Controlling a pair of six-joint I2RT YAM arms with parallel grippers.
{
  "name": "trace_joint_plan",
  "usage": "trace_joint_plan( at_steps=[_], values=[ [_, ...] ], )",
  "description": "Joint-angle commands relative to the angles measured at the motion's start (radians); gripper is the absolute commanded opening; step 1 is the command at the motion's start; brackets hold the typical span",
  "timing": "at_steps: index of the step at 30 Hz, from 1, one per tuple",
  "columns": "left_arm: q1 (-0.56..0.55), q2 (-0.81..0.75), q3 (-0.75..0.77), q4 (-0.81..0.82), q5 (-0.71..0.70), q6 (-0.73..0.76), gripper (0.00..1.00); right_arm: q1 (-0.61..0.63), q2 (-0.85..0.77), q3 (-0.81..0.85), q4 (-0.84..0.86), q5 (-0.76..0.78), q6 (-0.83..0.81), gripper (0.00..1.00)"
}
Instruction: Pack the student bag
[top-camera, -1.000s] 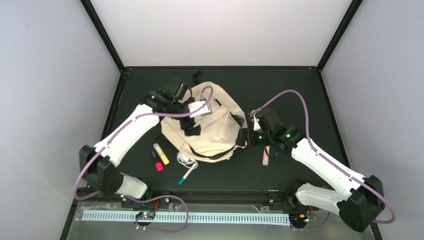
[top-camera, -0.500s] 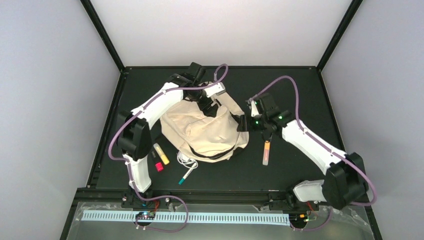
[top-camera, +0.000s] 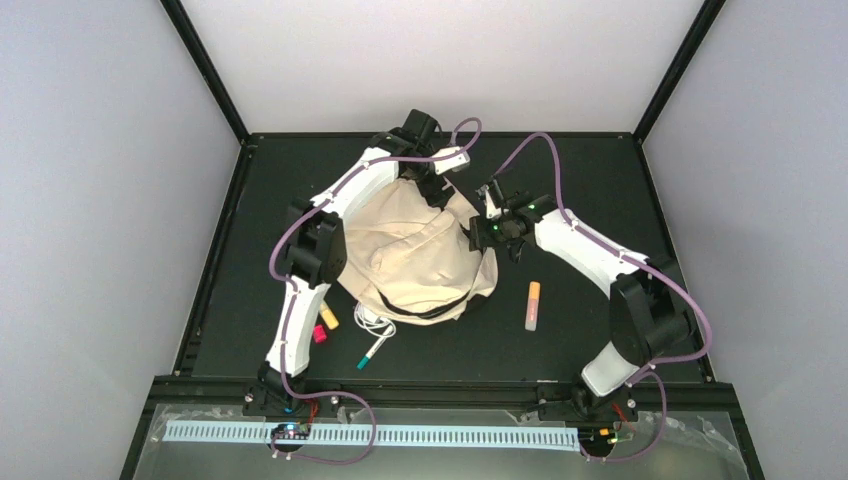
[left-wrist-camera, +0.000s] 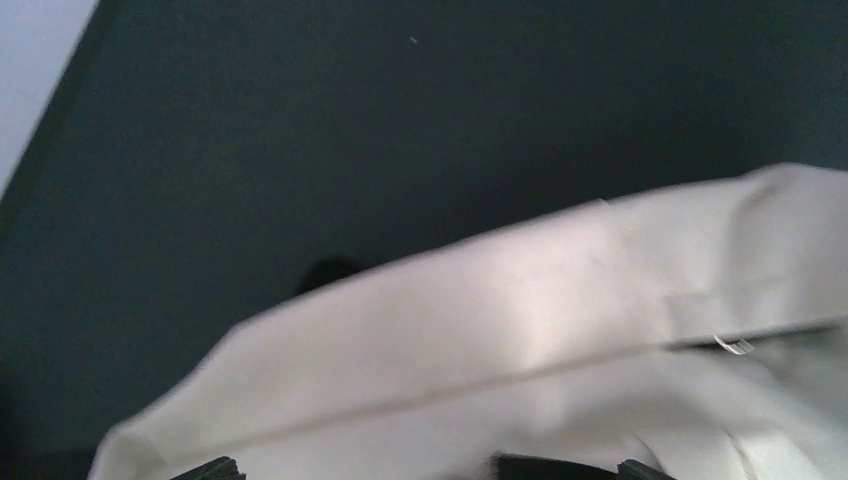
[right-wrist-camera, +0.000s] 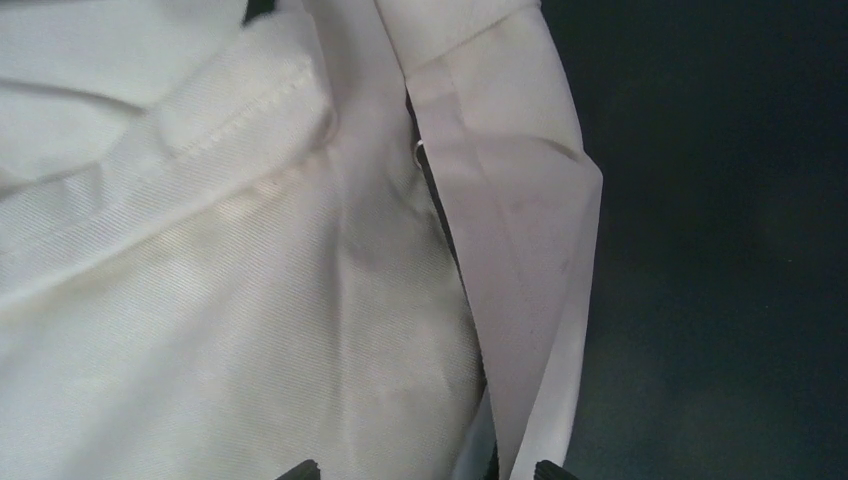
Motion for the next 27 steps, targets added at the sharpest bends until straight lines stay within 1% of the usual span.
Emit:
trace_joint_plan(
  at_steps=[1,2,4,7,8,11,15,16,18,21,24,25,27],
  values=[
    [-0.006,0.106,0.222,-0.087,-0.041,0.038,0.99,-0.004,0.051,0.01,0.008,0.005,-0.02,0.53],
    [-0.004,0.114,0.237,-0.088,-0.026,0.029,0.99,-0.004,0.059,0.002,0.013,0.002,-0.023,0.48],
    [-0.005,0.124,0.239,-0.086,-0.004,-0.006,0.99,-0.004,0.057,-0.024,0.034,-0.015,-0.035,0.36],
    [-0.005,0.13,0.239,-0.109,0.062,-0.058,0.99,-0.004,0.03,-0.054,0.055,-0.026,-0.071,0.06],
    [-0.004,0.124,0.237,-0.112,0.091,-0.071,0.99,-0.004,0.022,-0.052,0.048,-0.025,-0.095,0.02],
    [0.002,0.077,0.234,-0.115,0.196,-0.082,0.99,-0.004,-0.016,-0.017,-0.021,-0.013,-0.234,0.01],
    [0.046,-0.017,0.233,-0.082,0.442,-0.11,0.99,-0.004,-0.099,0.037,-0.09,0.034,-0.367,0.01],
    [0.057,-0.039,0.232,-0.074,0.479,-0.112,0.99,-0.004,-0.122,0.047,-0.091,0.035,-0.391,0.01],
    [0.069,-0.069,0.232,-0.076,0.498,-0.083,0.99,-0.001,-0.162,0.067,-0.086,0.058,-0.431,0.01],
    [0.073,-0.098,0.231,-0.116,0.477,-0.004,0.99,0.023,-0.219,0.103,-0.08,0.127,-0.524,0.01],
    [0.097,-0.126,0.224,-0.15,0.533,0.048,0.94,0.064,-0.31,0.118,-0.046,0.151,-0.663,0.01],
    [0.109,-0.142,0.218,-0.151,0.56,0.056,0.9,0.068,-0.34,0.119,-0.031,0.128,-0.71,0.01],
    [0.127,-0.173,0.194,-0.132,0.601,0.067,0.79,0.07,-0.404,0.107,0.021,0.095,-0.779,0.01]
  ],
)
